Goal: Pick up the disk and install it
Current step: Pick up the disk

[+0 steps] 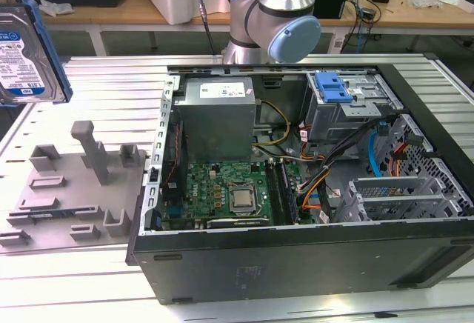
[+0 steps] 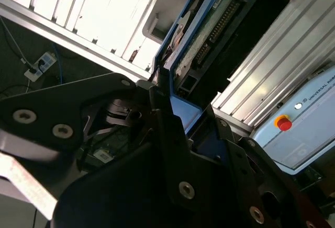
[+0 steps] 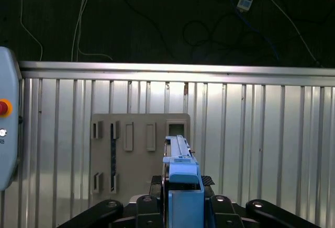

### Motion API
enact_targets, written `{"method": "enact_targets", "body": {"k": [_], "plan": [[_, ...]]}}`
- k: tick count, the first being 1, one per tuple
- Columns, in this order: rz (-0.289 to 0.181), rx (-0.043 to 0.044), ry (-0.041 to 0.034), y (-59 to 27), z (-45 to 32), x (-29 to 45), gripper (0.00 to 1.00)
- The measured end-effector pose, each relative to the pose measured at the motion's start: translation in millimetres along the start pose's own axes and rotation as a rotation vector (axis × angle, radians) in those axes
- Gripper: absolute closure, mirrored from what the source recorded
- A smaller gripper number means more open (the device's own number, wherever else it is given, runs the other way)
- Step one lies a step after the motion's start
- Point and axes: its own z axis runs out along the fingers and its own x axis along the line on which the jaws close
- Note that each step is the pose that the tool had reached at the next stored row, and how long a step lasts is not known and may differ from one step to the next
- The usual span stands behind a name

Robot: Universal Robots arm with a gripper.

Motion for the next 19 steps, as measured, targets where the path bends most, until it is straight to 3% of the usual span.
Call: {"method": "enact_targets", "body": {"k": [6, 19], "plan": [[0.0, 0.0, 0.0001, -5.5, -0.1, 0.8, 0.64], [0.0, -0.0001, 0.0001, -35.7, -0.7, 10.3, 0.64]]}}
